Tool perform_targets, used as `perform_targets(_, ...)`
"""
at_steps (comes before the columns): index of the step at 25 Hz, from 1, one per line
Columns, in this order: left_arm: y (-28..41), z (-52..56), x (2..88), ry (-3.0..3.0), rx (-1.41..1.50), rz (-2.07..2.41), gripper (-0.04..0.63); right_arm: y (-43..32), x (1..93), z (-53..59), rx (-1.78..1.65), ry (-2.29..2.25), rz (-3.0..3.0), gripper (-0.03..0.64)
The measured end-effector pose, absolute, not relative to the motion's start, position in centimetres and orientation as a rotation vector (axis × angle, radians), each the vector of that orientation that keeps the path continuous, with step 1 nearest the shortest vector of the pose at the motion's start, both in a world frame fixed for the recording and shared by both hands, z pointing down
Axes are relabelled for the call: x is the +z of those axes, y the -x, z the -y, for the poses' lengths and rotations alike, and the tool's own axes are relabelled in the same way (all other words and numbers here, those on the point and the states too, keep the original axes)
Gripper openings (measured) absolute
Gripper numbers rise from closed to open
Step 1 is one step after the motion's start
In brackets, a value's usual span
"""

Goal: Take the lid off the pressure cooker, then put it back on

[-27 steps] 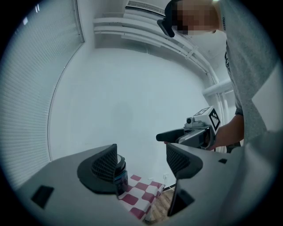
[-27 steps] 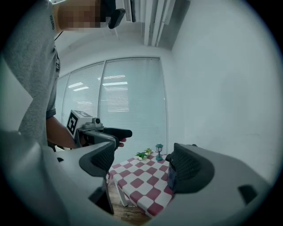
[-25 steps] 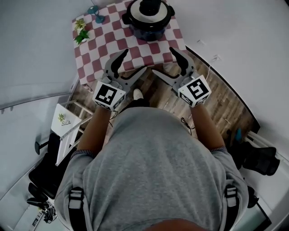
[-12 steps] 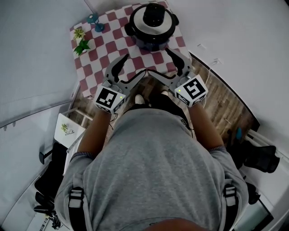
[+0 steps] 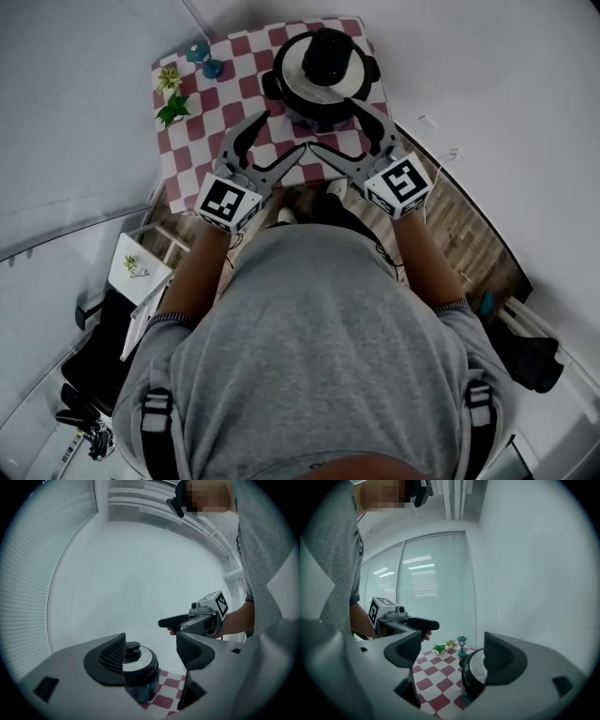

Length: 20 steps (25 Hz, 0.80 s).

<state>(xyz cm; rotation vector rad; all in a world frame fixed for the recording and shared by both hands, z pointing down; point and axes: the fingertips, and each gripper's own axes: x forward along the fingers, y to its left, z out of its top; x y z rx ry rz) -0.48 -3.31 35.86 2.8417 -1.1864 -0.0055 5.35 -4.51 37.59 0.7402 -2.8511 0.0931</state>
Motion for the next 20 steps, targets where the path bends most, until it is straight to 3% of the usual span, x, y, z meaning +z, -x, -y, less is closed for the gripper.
perform_targets(13,-3.9,11.5,36.5,-2.754,0.079,1.351,0.357,-9.6,37.7,13.3,0.087,-0.568,2.891,0.411)
perform_targets(20,-5.0,14.4,39.6,-2.754,0.342,1.309,0.357,-10.6,39.1,16.4,0.122,-0.477,2.847,0.408)
